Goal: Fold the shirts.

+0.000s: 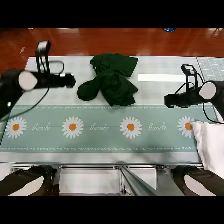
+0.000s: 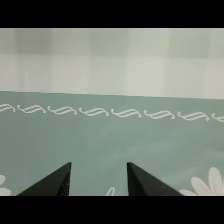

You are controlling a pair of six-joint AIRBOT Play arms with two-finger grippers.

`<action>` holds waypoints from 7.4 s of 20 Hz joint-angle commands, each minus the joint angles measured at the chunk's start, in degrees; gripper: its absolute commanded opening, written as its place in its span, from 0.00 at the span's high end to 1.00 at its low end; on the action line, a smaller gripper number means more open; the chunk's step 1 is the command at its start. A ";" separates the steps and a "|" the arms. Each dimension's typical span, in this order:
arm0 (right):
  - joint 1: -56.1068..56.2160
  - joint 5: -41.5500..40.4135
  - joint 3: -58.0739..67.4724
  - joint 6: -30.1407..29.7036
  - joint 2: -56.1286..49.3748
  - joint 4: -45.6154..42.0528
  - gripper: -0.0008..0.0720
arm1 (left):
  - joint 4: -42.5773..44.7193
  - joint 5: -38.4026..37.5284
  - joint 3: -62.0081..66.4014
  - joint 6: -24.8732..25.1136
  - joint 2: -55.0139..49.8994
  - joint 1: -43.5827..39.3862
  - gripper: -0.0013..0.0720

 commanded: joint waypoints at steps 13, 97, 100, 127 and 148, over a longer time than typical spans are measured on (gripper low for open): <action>-0.02 0.07 0.00 1.57 0.02 0.17 0.43 | -9.46 -24.41 37.44 25.97 -35.78 -0.02 0.29; -30.51 5.51 -20.39 -17.00 15.12 29.31 0.43 | -41.53 -20.90 -44.11 17.25 16.72 14.34 0.29; -25.49 7.69 -20.44 -17.40 13.16 29.35 0.43 | -41.72 -16.87 -46.47 17.16 13.44 13.68 0.29; 7.76 -6.16 -24.59 -21.66 -7.78 53.53 0.43 | -53.33 -5.25 -37.46 22.16 0.42 -3.34 0.96; -6.54 21.79 63.52 -16.24 10.54 29.75 0.96 | -45.81 -12.31 30.86 23.69 29.64 23.10 0.96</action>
